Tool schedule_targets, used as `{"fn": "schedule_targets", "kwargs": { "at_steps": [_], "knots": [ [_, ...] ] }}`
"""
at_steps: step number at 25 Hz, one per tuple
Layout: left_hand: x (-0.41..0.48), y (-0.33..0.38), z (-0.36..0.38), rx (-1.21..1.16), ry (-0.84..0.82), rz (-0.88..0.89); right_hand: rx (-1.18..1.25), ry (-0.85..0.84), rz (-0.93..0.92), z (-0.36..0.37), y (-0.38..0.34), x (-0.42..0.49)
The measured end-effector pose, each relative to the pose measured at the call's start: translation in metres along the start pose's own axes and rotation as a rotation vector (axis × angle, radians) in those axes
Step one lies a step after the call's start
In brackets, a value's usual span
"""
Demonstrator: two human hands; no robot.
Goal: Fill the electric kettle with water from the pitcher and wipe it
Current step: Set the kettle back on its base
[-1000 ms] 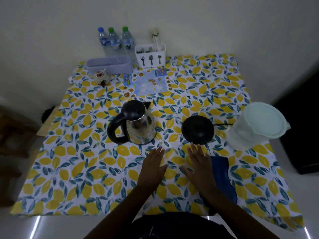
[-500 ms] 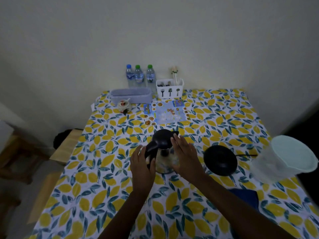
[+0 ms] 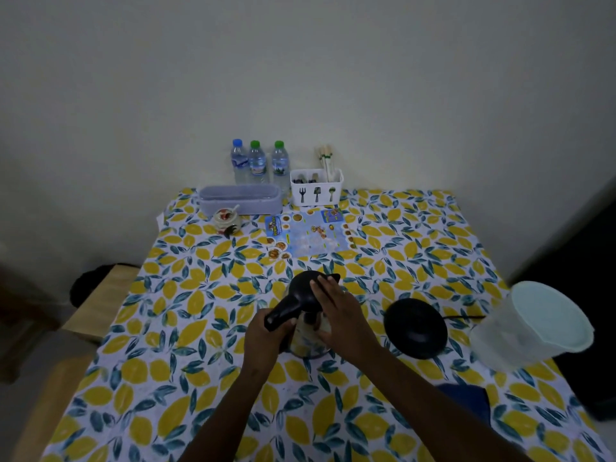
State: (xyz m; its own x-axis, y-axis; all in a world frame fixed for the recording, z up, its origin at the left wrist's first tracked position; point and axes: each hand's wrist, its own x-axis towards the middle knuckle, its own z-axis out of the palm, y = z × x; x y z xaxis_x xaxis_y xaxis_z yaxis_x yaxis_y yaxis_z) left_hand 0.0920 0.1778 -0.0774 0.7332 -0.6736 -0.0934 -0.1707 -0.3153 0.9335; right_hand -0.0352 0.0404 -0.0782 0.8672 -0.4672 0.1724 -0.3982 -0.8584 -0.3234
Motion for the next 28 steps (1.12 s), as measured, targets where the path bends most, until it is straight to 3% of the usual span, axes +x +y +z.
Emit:
{"fn": "schedule_targets", "kwargs": {
  "at_steps": [6, 15, 21, 28],
  "knots": [
    [-0.007, 0.028, 0.025, -0.036, -0.117, 0.022, -0.037, 0.109, 0.108, -0.024, 0.021, -0.040],
    [0.022, 0.097, 0.138, -0.044, -0.430, 0.088, 0.127, 0.281, 0.360, -0.085, 0.107, -0.092],
    [0.038, 0.104, 0.193, 0.042, -0.493, 0.098, 0.141, 0.296, 0.481, -0.085, 0.147, -0.107],
    [0.050, 0.092, 0.202, 0.167, -0.548, 0.112, 0.141, 0.319, 0.467, -0.074, 0.156, -0.111]
  ]
}}
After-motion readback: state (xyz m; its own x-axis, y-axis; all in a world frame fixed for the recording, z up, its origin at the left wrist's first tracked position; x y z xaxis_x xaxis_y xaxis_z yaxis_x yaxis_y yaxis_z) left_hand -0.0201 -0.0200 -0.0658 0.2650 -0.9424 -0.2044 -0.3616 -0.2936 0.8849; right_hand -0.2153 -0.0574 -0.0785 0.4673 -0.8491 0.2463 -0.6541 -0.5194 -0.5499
